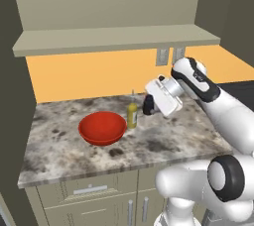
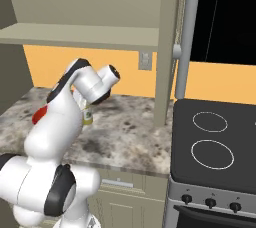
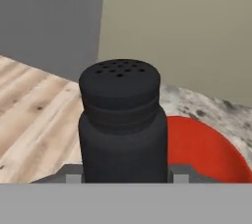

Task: Retrieve the bottle and the shaker from the cabinet and place them next to the mixing bowl on the counter. Then add garlic from the fridge to the mixing bowl.

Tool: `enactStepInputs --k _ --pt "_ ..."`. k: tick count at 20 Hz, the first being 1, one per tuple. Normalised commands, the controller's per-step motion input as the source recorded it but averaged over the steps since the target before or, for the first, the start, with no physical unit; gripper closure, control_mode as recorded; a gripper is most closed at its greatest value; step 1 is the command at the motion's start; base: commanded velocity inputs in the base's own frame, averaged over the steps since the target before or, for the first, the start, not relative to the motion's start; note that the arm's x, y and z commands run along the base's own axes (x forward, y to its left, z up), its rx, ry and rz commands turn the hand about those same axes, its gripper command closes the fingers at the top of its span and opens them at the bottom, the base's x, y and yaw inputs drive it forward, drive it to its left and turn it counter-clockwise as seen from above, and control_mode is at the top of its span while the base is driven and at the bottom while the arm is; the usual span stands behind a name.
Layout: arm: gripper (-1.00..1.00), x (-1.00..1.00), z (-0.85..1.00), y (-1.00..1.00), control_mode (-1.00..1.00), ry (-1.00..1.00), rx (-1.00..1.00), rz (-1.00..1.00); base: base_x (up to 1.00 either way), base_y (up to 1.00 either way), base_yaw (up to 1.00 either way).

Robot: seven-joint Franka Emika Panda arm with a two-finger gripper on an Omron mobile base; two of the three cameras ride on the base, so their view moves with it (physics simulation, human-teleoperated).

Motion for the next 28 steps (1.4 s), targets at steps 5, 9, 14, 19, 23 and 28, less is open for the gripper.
enactStepInputs --k 5,9,14,19,23,28 --pt "1.0 -0.22 -0.28 0.0 -1.0 -0.06 0.1 -0.16 0.0 0.0 0.0" --pt "1.0 0.07 -0.15 0.0 -1.0 0.0 0.05 -0.17 0.0 0.0 0.0" --pt "1.0 0.19 -0.17 -0.1 -1.0 0.02 0.01 -0.12 0.0 0.0 0.0" --pt "1.0 0.1 -0.4 -0.15 -1.0 0.03 0.0 -0.01 0.0 0.0 0.0" --pt "1.0 0.16 -0.52 -0.14 -1.0 0.05 0.0 0.0 0.0 0.0 0.0" --pt "1.0 0.14 -0.5 0.0 -1.0 0.02 0.0 0.0 0.0 0.0 0.0"
